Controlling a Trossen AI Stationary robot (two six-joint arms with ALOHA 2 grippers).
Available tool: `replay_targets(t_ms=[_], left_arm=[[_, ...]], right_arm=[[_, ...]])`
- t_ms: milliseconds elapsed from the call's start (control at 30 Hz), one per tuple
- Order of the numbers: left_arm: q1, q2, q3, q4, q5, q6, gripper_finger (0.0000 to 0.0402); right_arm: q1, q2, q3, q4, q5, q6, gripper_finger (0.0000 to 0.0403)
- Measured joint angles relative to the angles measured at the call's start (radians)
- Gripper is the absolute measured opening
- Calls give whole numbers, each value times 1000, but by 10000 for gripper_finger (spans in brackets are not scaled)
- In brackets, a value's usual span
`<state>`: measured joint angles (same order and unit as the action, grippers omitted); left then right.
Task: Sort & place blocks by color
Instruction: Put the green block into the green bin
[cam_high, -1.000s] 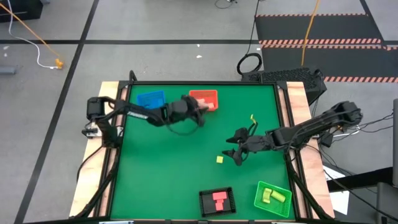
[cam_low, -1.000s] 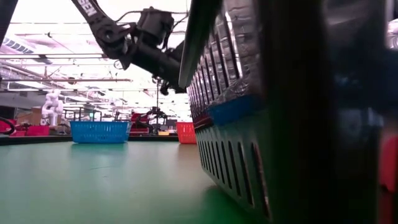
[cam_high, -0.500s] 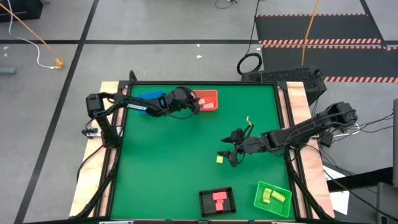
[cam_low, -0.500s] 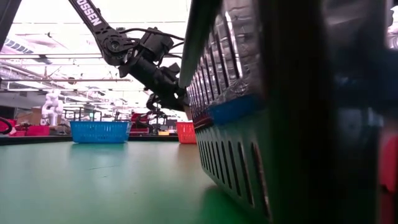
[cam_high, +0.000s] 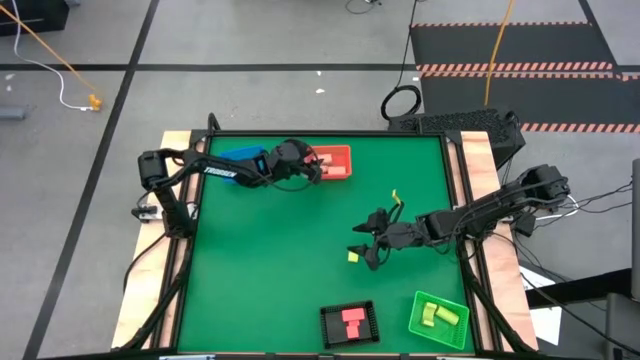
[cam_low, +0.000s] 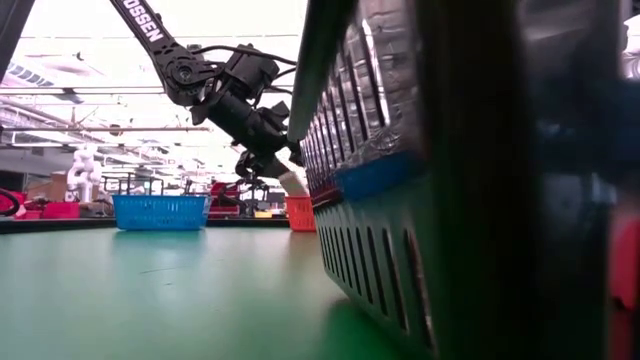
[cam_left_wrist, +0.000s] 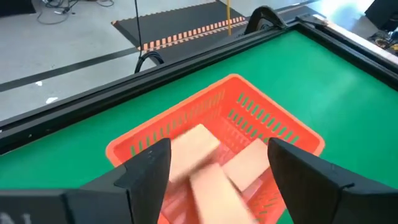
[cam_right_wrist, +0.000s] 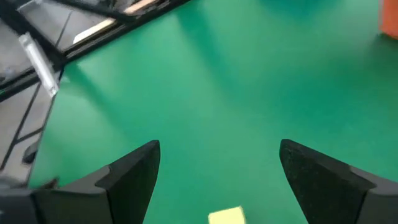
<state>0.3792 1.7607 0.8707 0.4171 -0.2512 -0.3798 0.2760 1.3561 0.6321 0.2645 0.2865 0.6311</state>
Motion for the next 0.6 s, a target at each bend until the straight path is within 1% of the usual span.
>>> replay_targets(t_ms=[100, 167, 233, 333, 467, 533, 600], left_arm=[[-5, 0, 0, 20, 10, 6, 259], [-6, 0, 0, 41, 62, 7, 251], [-9, 0, 0, 64, 149, 1, 242], [-17, -20, 0, 72, 325, -39, 229], [-52, -68, 0, 41, 544, -52, 213], [-91, -93, 0, 13, 608, -42, 205], [-143, -121, 0, -12, 629, -24, 198]], right_arm=[[1, 0, 0, -12, -35, -17, 320], [1, -1, 0, -35, -52, -21, 320], [0, 0, 0, -84, -51, -40, 320], [1, 0, 0, -146, -48, -71, 320], [1, 19, 0, -170, -47, -132, 320], [5, 38, 0, -167, -47, -168, 320], [11, 65, 0, -156, -46, -205, 320]])
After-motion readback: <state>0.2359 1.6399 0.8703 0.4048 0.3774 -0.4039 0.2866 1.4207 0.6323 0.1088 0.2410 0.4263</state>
